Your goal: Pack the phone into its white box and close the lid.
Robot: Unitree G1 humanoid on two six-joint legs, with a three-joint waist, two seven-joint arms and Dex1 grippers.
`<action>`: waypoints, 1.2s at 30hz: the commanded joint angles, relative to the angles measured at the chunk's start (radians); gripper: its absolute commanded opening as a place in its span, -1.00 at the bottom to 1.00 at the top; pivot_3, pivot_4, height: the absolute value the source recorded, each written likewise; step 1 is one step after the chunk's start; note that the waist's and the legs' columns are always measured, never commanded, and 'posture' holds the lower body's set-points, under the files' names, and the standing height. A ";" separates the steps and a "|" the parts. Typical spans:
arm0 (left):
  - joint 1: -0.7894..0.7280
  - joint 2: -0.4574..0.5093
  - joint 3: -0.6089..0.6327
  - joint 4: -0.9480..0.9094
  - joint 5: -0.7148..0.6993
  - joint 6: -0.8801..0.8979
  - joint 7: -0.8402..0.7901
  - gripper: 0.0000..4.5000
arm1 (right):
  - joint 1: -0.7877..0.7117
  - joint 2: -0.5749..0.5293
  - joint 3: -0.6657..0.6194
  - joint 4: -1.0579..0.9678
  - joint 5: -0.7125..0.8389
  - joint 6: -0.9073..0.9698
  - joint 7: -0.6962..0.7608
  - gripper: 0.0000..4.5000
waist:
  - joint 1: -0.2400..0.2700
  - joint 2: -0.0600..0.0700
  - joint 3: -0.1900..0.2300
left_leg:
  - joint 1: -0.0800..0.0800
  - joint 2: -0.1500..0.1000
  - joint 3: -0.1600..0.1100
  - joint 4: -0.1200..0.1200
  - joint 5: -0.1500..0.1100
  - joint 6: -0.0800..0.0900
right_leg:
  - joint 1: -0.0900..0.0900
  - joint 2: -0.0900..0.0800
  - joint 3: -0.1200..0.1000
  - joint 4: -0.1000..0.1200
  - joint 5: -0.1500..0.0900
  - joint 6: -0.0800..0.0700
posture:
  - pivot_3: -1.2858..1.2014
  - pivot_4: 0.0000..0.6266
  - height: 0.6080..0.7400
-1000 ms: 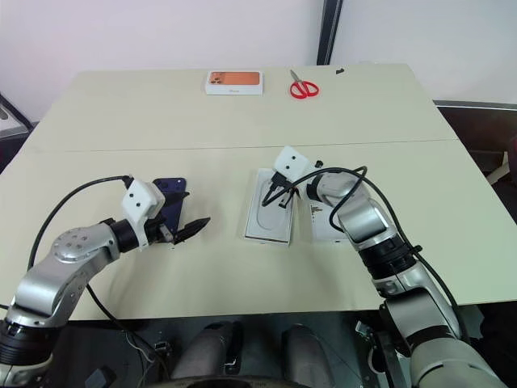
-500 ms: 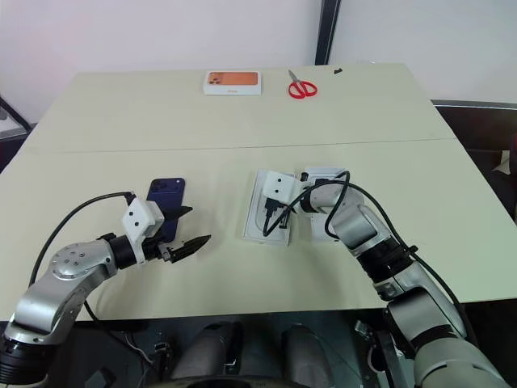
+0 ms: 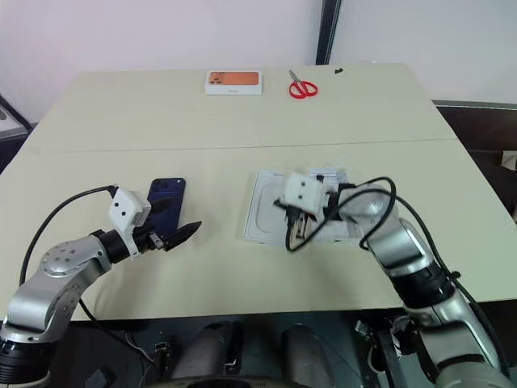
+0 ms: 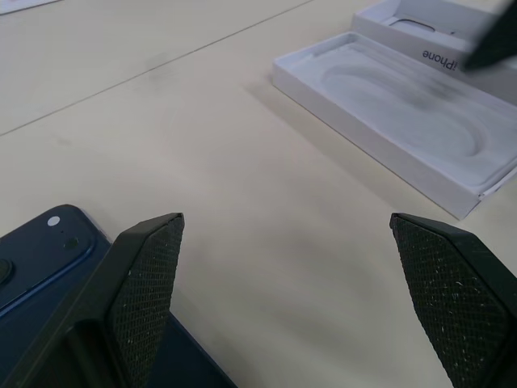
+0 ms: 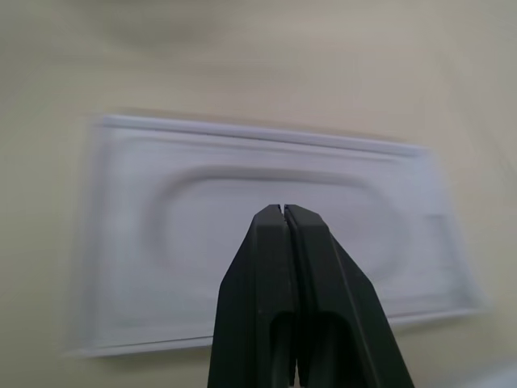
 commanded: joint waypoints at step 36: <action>0.144 0.101 -0.001 -0.075 0.026 -0.113 -0.191 0.91 | 0.021 0.064 0.178 -0.048 -0.113 -0.080 -0.030 -0.99 | 0.002 0.001 0.000 | 0.001 0.000 0.000 0.000 0.000 0.000 | 0.001 -0.001 0.000 -0.001 0.000 0.000 | 0.03 -0.52 1.00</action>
